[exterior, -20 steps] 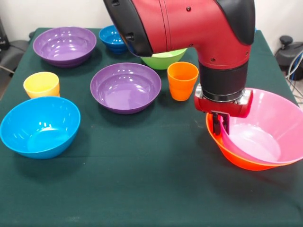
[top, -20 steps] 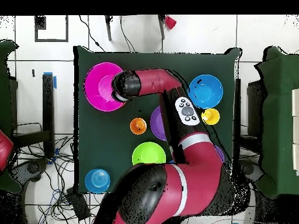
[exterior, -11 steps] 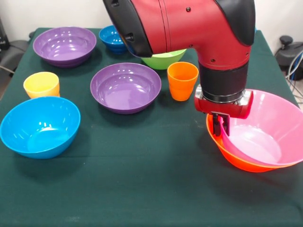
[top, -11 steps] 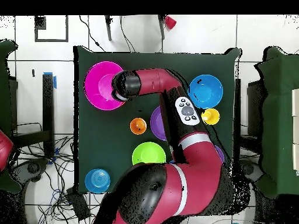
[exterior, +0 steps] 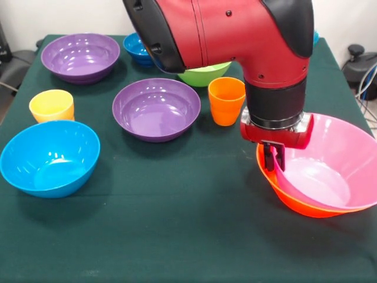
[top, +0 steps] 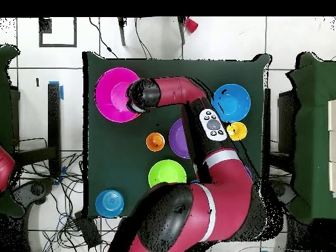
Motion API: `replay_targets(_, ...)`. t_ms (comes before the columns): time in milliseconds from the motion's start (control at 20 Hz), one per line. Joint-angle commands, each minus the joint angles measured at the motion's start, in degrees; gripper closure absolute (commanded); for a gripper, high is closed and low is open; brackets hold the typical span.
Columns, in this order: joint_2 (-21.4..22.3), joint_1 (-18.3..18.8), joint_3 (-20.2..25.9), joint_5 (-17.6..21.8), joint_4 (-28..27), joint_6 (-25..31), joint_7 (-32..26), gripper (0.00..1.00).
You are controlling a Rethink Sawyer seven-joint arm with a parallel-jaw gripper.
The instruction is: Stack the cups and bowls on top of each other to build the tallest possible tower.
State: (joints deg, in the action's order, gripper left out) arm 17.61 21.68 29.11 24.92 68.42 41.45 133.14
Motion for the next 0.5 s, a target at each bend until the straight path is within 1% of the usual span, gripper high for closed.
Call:
replay_targets(50, -8.2, 1.9, -3.5, 9.5, -2.6, -1.3, -15.9, 1.0)
replay_targets(200, -7.8, 2.0, -3.8, 10.1, -2.6, -1.0, -16.6, 1.0)
replay_targets(300, -8.2, 3.3, -2.8, 10.1, -2.6, -1.2, -18.9, 1.0)
replay_targets(500, -9.4, 3.9, -2.7, 11.9, -4.8, -1.3, -21.9, 1.0)
